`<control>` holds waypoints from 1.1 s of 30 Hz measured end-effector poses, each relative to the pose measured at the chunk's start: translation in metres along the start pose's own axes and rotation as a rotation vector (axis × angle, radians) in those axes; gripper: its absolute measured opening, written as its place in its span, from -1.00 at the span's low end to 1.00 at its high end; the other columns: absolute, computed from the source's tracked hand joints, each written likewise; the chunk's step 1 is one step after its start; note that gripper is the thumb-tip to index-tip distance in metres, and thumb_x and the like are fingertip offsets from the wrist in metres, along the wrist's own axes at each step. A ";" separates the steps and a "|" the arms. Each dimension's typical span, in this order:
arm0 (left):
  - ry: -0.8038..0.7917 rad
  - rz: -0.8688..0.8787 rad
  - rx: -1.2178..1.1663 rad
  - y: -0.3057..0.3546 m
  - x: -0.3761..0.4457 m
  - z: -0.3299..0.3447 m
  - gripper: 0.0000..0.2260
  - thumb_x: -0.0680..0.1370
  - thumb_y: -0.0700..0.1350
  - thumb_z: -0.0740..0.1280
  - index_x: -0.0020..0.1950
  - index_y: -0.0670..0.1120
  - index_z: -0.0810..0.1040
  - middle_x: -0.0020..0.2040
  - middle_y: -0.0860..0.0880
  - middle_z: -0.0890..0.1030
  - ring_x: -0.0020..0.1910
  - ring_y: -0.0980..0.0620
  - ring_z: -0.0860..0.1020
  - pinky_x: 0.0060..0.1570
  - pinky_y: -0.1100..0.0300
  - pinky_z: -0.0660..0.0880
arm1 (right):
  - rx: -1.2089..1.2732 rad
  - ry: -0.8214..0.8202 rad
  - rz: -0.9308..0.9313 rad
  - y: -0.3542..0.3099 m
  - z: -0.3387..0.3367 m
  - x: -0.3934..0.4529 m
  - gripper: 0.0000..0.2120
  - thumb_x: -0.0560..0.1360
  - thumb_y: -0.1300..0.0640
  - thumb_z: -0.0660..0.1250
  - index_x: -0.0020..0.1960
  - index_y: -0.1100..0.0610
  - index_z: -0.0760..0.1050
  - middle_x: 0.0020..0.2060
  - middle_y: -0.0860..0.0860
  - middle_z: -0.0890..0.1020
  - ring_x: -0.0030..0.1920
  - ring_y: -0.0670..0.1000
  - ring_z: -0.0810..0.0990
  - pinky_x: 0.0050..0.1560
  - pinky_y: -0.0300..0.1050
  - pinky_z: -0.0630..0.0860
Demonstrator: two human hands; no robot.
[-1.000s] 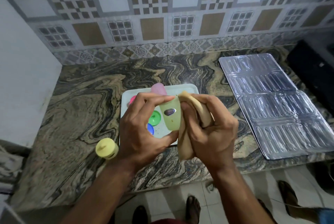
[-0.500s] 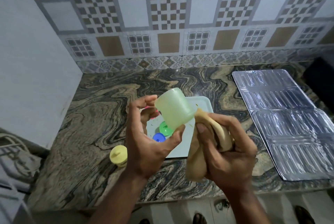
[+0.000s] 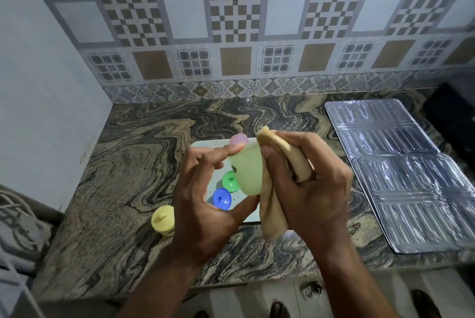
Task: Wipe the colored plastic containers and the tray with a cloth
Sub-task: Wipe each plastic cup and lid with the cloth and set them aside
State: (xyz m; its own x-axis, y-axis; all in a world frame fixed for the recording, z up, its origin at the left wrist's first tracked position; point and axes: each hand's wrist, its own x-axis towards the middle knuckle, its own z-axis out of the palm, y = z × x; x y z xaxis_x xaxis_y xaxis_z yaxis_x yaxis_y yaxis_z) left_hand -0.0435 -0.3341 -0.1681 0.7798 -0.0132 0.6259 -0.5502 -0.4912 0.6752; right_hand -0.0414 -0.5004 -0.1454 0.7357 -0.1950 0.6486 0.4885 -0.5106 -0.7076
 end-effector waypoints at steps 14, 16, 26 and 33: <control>0.097 -0.228 -0.452 -0.009 -0.004 0.010 -0.34 0.34 -0.13 0.67 0.34 0.06 0.44 0.35 -0.23 0.52 0.23 -0.25 0.62 0.22 -0.21 0.59 | 0.346 0.053 0.122 0.007 0.003 -0.033 -0.84 0.55 0.19 0.47 0.09 0.00 0.62 -0.08 -0.17 0.72 -0.15 -0.12 0.69 -0.10 -0.23 0.59; 0.094 -0.247 -0.448 -0.012 -0.001 0.010 -0.34 0.33 -0.09 0.69 0.33 0.11 0.46 0.37 -0.23 0.52 0.24 -0.24 0.63 0.22 -0.29 0.58 | 0.338 0.040 0.127 0.007 0.005 -0.033 -0.79 0.54 0.22 0.47 0.11 -0.03 0.63 -0.06 -0.17 0.72 -0.12 -0.11 0.70 -0.08 -0.22 0.59; 0.038 -0.036 -0.039 -0.008 0.002 0.000 -0.42 0.31 0.05 0.64 0.27 0.03 0.54 0.17 0.26 0.51 0.06 0.08 0.55 0.09 0.25 0.47 | 0.044 -0.085 -0.011 -0.003 0.004 -0.007 -0.88 0.52 0.18 0.53 0.05 0.13 0.70 -0.10 -0.09 0.70 -0.11 -0.13 0.67 -0.06 -0.30 0.53; 0.068 -0.116 -0.256 -0.017 -0.004 0.000 -0.36 0.31 -0.04 0.69 0.30 -0.01 0.48 0.20 -0.17 0.58 0.16 -0.22 0.58 0.18 -0.09 0.55 | 0.251 -0.104 0.191 0.011 0.009 0.016 -0.88 0.53 0.23 0.51 0.04 0.07 0.70 -0.13 -0.13 0.75 -0.16 -0.17 0.68 -0.10 -0.25 0.56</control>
State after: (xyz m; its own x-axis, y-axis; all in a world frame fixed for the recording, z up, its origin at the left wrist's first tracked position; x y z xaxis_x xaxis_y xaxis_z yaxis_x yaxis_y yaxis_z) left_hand -0.0379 -0.3255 -0.1819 0.8248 0.0925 0.5578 -0.5230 -0.2504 0.8148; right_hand -0.0198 -0.5011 -0.1449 0.8626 -0.1743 0.4749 0.4282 -0.2482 -0.8689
